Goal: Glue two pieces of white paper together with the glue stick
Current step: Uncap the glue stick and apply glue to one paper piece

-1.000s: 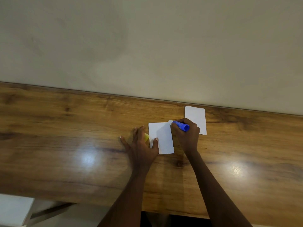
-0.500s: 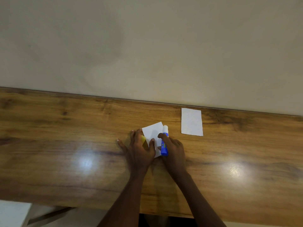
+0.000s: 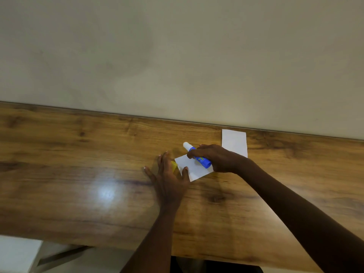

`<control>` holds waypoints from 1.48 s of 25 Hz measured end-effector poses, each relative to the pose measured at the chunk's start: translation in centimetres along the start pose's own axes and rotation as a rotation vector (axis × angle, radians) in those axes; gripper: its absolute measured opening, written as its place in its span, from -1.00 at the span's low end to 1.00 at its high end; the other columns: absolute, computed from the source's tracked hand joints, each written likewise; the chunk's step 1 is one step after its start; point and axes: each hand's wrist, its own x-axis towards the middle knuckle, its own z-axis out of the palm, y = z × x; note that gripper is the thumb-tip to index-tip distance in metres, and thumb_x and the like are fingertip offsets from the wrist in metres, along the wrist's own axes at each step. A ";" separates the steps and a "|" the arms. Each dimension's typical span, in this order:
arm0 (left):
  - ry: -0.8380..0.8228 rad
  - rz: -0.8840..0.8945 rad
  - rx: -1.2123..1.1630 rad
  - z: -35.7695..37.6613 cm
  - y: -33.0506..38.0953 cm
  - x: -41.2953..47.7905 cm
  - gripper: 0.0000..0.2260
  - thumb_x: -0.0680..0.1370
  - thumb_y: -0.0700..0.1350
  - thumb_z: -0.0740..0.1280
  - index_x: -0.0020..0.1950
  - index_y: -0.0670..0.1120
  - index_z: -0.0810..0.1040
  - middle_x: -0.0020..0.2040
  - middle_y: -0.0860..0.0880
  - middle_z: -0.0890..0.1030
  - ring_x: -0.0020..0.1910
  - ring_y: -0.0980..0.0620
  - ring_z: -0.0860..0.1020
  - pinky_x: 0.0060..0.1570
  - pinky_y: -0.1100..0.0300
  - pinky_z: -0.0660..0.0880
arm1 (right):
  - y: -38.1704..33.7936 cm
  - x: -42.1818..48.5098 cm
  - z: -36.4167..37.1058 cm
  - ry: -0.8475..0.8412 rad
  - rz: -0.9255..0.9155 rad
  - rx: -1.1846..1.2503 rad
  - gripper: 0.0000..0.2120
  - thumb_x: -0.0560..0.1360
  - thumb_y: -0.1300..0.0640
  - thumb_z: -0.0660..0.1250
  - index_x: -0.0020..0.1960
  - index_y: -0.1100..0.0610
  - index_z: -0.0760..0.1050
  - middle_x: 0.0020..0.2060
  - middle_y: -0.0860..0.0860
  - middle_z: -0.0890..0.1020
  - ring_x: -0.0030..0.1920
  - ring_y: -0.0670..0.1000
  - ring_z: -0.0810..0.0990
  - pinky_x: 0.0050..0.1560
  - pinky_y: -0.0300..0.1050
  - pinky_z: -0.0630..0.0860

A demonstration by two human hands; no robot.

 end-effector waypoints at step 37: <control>-0.013 0.023 0.086 0.1 -0.1 -0.1 -0.45 0.41 -0.03 0.36 0.33 -0.20 0.30 0.34 -0.23 0.42 0.37 -0.21 0.34 0.37 -0.16 -0.26 | -1.6 -3.2 5.9 1.303 0.441 0.754 -0.73 0.43 0.19 0.33 0.12 0.20 0.49 -0.23 -0.10 0.56 -0.35 -0.11 0.58 -0.37 -0.50 0.44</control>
